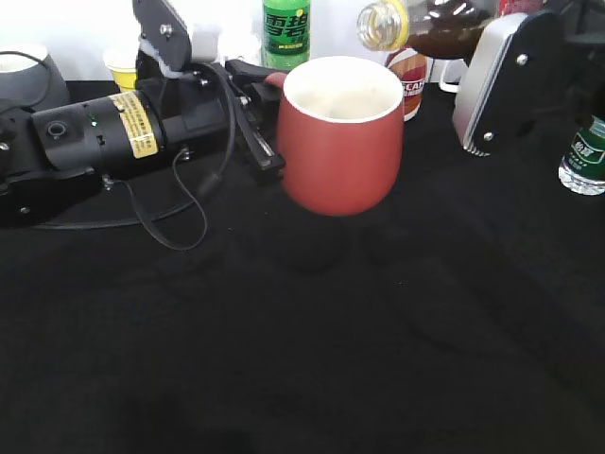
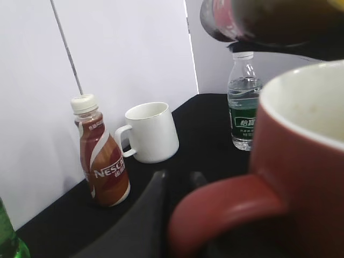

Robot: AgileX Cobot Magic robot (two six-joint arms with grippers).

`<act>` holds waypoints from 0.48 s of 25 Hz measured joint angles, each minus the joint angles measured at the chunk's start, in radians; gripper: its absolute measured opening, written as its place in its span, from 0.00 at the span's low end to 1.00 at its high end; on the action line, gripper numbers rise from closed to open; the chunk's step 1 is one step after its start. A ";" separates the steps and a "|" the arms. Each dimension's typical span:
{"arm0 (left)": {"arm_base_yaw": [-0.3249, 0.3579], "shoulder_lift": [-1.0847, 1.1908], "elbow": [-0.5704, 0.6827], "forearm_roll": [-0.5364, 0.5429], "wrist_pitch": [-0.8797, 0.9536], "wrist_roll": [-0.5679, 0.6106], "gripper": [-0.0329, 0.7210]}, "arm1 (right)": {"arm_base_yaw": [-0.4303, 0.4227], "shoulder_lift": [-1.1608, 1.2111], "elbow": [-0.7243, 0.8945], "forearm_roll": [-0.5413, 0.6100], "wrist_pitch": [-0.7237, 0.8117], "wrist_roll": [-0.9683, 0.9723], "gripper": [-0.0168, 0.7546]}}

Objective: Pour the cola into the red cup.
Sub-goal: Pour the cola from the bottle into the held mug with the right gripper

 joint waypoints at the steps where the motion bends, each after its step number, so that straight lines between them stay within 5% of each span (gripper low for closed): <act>1: 0.000 0.000 0.000 0.001 0.000 0.000 0.15 | 0.000 0.000 0.000 0.000 0.000 -0.010 0.65; 12: 0.000 0.000 0.000 0.058 -0.003 0.000 0.15 | 0.000 0.000 0.000 -0.002 -0.001 -0.081 0.65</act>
